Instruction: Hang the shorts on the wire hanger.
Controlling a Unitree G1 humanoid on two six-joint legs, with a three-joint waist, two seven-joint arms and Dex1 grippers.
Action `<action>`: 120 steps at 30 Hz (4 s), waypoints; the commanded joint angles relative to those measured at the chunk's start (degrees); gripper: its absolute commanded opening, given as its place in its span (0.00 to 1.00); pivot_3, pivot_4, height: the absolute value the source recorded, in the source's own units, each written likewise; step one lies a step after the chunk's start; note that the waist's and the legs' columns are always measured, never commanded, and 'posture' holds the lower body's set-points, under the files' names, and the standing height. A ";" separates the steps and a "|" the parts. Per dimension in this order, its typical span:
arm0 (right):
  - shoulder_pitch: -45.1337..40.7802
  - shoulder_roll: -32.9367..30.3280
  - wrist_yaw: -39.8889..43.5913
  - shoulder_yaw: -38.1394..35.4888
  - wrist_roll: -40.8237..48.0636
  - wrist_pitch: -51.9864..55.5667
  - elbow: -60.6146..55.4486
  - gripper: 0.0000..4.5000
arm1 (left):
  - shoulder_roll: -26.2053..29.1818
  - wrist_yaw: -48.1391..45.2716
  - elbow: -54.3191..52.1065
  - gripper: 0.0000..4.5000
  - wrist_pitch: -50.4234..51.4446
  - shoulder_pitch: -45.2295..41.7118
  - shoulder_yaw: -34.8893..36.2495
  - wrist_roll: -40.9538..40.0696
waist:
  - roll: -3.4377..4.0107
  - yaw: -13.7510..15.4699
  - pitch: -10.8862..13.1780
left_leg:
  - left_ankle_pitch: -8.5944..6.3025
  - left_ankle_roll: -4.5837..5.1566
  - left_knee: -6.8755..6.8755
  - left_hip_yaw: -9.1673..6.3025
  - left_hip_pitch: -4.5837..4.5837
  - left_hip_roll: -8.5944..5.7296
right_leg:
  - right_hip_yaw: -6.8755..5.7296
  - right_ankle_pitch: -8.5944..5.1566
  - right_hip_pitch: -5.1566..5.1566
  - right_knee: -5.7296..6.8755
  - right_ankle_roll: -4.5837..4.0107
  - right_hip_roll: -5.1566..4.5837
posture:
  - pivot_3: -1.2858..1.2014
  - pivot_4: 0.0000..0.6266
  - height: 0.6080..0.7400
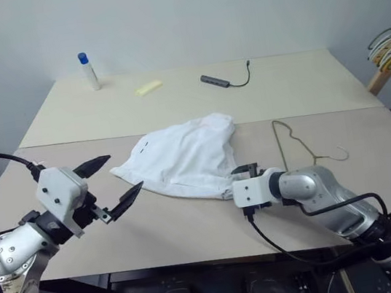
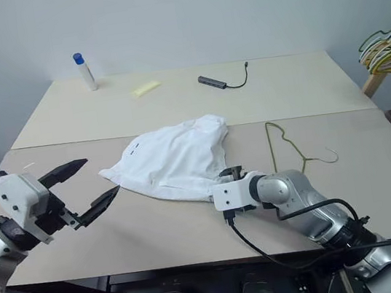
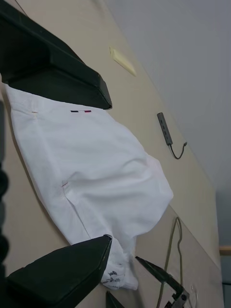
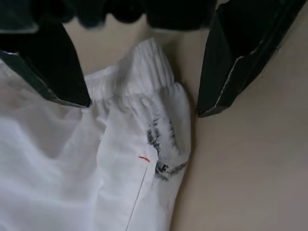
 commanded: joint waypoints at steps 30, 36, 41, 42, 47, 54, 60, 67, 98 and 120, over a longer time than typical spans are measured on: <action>-0.47 -9.02 9.35 -14.66 11.68 -13.52 0.08 0.01 | 7.94 7.80 38.77 1.00 -38.03 -15.42 -27.48 47.59 | 0.02 -1.84 -0.05 | 0.00 0.00 0.00 0.09 0.00 0.00 | 0.00 0.07 0.03 0.02 0.11 -0.03 | 0.52 0.00 1.00; -0.38 -9.03 9.41 -15.46 11.78 -12.60 -0.69 0.00 | 4.19 9.95 51.02 0.91 -40.52 -24.87 -33.46 53.25 | 0.04 -2.61 -0.09 | 0.00 0.00 0.01 0.08 0.03 0.00 | 0.00 0.29 0.03 0.12 0.49 -0.01 | 0.51 0.00 1.00; -0.33 -8.91 9.66 -15.88 12.30 -11.98 -1.31 0.00 | 1.47 12.71 60.51 0.59 -42.98 -31.60 -36.45 56.33 | 0.02 -2.73 -0.16 | 0.01 0.00 0.08 0.07 0.10 -0.03 | 0.01 0.34 0.13 0.15 0.57 0.00 | 0.51 0.00 1.00; -0.34 -8.98 9.69 -15.99 12.38 -11.99 -1.33 0.00 | 1.10 13.05 61.62 0.51 -43.42 -32.52 -36.70 56.54 | 0.02 -2.83 -0.16 | 0.01 0.00 0.08 0.07 0.09 -0.03 | 0.00 0.34 0.12 0.15 0.57 0.00 | 0.51 0.00 1.00; -0.79 -9.28 10.01 -16.42 13.18 -12.46 -0.76 0.00 | 0.38 13.41 64.35 0.15 -45.58 -34.66 -37.29 55.87 | 0.02 -3.14 -0.16 | 0.01 0.00 0.07 0.08 0.02 -0.04 | 0.02 0.34 0.08 0.13 0.58 0.00 | 0.50 0.00 1.00; 0.54 -13.34 15.79 -19.85 21.43 -20.68 0.06 0.00 | 10.55 -9.21 47.23 0.01 -43.64 -23.54 -32.37 35.58 | 0.03 -4.59 -0.17 | 0.01 0.00 0.06 0.10 -0.04 -0.01 | 0.04 0.33 0.02 0.13 0.55 -0.02 | 0.50 0.00 1.00; 4.28 -18.98 25.15 -22.55 30.96 -26.01 0.72 0.00 | 18.80 -15.45 32.05 0.01 -38.99 -8.90 -23.76 25.12 | 0.06 -4.80 -0.15 | -0.05 0.00 0.01 0.20 0.15 0.14 | 0.03 0.18 0.12 0.18 0.47 -0.03 | 0.51 0.00 1.00; -13.19 -8.22 17.58 -21.03 26.76 -24.40 16.77 0.00 | 6.37 -4.59 37.08 0.01 -31.64 -25.70 -23.80 27.80 | 0.04 -4.29 -0.15 | 0.01 -0.03 0.07 0.79 0.73 0.45 | 0.01 0.41 0.46 0.23 -0.07 0.01 | 0.52 0.00 1.00; -43.25 9.69 -28.52 -21.63 10.15 -63.88 82.06 0.00 | -7.91 30.91 62.62 0.01 -53.94 -54.70 -30.02 32.33 | 0.07 -5.02 -0.31 | 0.57 -0.44 -0.34 0.40 -1.66 -0.29 | 0.06 1.35 -1.66 0.16 0.54 -0.42 | 0.54 0.00 1.00; -9.09 -3.51 -5.85 -13.69 9.21 -80.14 56.03 0.00 | 21.54 -16.25 10.81 0.01 -24.73 2.31 -17.29 12.01 | 0.20 -6.83 -0.35 | 0.59 -0.22 -0.48 0.43 1.62 0.11 | 0.20 0.32 1.24 0.24 -0.11 -0.10 | 0.53 0.00 1.00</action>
